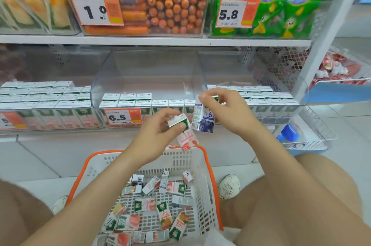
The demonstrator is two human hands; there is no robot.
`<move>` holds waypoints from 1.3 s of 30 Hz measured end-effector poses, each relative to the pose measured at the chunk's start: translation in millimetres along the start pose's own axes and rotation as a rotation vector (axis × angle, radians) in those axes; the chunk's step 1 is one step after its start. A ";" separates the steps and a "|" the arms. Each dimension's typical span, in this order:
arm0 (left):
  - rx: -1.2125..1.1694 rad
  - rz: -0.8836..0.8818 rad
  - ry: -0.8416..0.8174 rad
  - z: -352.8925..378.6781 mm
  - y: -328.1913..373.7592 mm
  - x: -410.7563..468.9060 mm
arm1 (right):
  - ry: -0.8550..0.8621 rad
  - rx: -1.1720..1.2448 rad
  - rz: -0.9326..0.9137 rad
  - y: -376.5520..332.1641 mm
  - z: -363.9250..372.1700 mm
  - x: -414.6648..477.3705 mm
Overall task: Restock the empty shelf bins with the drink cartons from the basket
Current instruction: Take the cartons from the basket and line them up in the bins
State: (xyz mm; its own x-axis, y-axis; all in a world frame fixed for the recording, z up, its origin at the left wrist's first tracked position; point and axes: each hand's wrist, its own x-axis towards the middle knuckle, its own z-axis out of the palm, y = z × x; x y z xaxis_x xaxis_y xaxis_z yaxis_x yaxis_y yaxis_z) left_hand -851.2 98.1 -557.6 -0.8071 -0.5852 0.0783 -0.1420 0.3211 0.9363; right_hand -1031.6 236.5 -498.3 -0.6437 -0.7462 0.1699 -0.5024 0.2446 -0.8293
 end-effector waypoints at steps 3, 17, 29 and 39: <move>0.056 0.030 0.090 12.8 19.8 20.7 | 0.216 0.005 0.013 3.4 -28.2 7.6; 0.323 0.399 0.139 115.1 87.0 131.0 | 0.554 -0.648 -0.029 121.5 -159.9 79.5; 0.454 0.361 0.076 129.3 68.1 154.1 | 0.159 -1.005 0.174 164.5 -153.9 119.2; 0.114 0.307 0.101 77.7 86.0 132.7 | 0.221 0.019 -0.182 45.2 -75.6 67.7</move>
State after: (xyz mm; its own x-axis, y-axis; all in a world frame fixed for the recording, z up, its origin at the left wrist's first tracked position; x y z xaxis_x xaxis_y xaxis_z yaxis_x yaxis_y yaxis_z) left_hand -1015.1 106.0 -493.3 -0.7622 -0.5174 0.3891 0.0311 0.5711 0.8203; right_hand -1141.5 243.9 -484.1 -0.6549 -0.6234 0.4271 -0.6119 0.1058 -0.7838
